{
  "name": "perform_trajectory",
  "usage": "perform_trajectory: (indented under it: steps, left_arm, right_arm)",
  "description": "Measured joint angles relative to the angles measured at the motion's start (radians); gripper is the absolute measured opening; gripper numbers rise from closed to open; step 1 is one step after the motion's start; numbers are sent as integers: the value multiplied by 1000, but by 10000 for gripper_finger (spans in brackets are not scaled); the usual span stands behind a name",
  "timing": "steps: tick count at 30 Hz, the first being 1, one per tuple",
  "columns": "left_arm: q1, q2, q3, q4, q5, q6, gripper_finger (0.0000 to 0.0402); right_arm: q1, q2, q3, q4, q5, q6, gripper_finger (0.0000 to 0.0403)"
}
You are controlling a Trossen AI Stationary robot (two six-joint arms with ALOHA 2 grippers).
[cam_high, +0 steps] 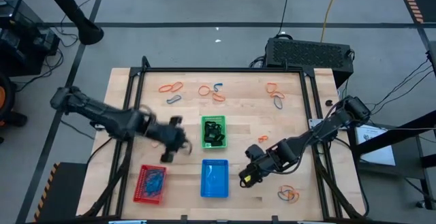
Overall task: Sort rubber bands into baskets
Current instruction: Put the blue rubberband into the red bin
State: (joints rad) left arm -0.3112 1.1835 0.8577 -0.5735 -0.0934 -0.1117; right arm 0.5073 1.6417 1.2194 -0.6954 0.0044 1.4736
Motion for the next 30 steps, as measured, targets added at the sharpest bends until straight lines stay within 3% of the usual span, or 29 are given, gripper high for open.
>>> perform_trajectory:
  steps: [4, 8, 11, 15, 18, 22, 30]
  left_arm:
    - [257, 8, 0, 84, 153, 127, 75]
    - [494, 74, 0, 182, 204, 223, 66]
    - [636, 162, 4, 183, 207, 222, 55]
    - [788, 262, 5, 13, 134, 177, 46]
    - [878, 308, 5, -79, 60, 173, 45]
    - [949, 349, 6, -93, 37, 172, 52]
    - [992, 439, 6, -83, 37, 151, 106]
  right_arm:
    - [-2, 0, 0, 55, 82, 130, 199]
    - [-3, 0, 0, 74, 191, 146, 199]
    - [-17, 0, 0, 73, 236, 144, 199]
    - [-28, 0, 0, 73, 233, 97, 199]
    - [-30, 0, 0, 73, 233, 53, 199]
    - [-43, 0, 0, 49, 235, -63, 199]
    - [-124, 0, 0, 18, 229, -243, 199]
